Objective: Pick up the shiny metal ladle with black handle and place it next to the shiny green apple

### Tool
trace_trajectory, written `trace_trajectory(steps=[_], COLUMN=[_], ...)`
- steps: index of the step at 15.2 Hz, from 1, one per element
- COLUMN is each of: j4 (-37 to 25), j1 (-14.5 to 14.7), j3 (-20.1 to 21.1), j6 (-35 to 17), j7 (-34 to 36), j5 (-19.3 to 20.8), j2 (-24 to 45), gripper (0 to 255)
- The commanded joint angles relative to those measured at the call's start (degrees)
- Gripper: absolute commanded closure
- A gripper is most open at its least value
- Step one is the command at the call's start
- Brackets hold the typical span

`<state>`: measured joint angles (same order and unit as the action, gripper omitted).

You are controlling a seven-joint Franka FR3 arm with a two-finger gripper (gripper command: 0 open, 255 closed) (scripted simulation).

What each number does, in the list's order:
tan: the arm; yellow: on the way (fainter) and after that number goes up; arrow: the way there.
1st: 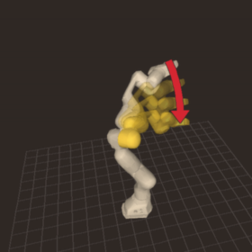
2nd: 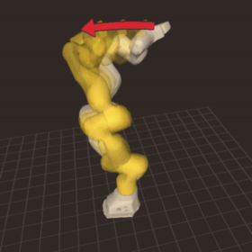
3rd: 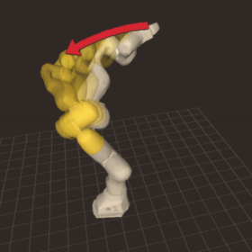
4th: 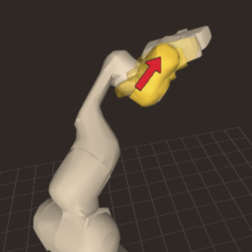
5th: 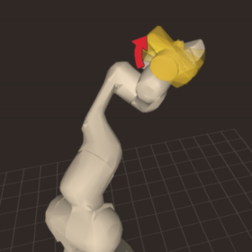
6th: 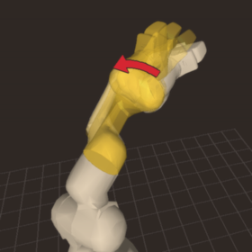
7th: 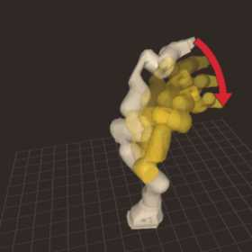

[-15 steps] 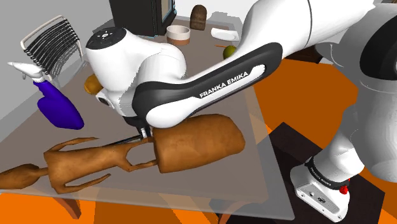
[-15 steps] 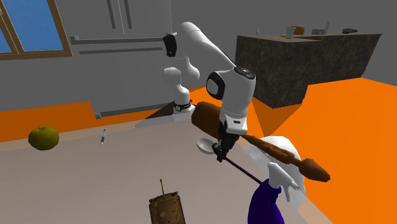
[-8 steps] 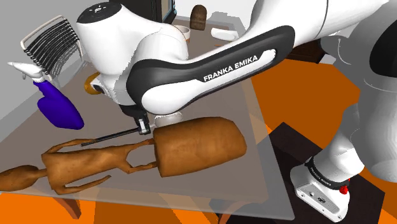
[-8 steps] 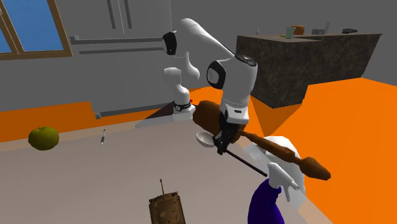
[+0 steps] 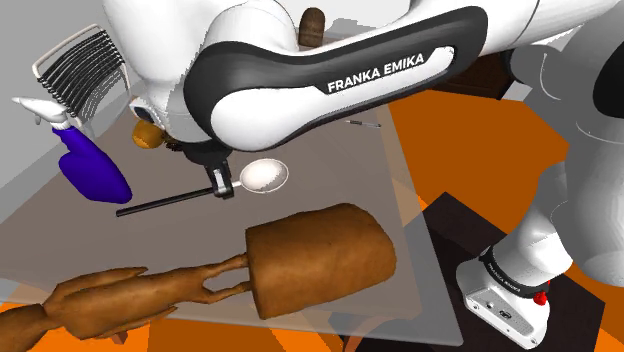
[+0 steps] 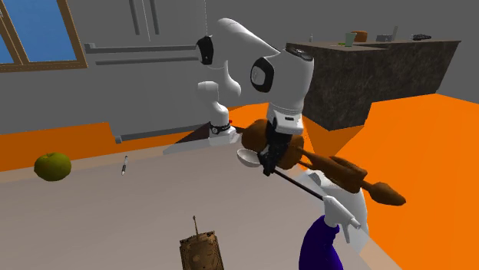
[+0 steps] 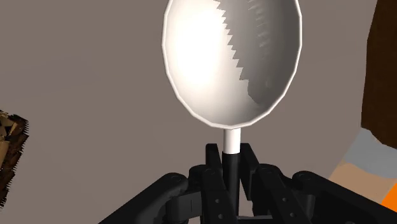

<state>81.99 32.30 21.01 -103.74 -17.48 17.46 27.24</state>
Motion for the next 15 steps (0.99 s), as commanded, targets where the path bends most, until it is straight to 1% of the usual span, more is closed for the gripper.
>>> trace_trajectory(steps=[1, 15], j4=[-1.2, -12.2], j1=[0.0, 1.3], j3=[0.1, 0.3], j6=[1.4, 12.0], j7=[-0.3, -2.1], j5=[-0.2, -0.5], j2=[-0.3, -0.1], gripper=[255, 255])
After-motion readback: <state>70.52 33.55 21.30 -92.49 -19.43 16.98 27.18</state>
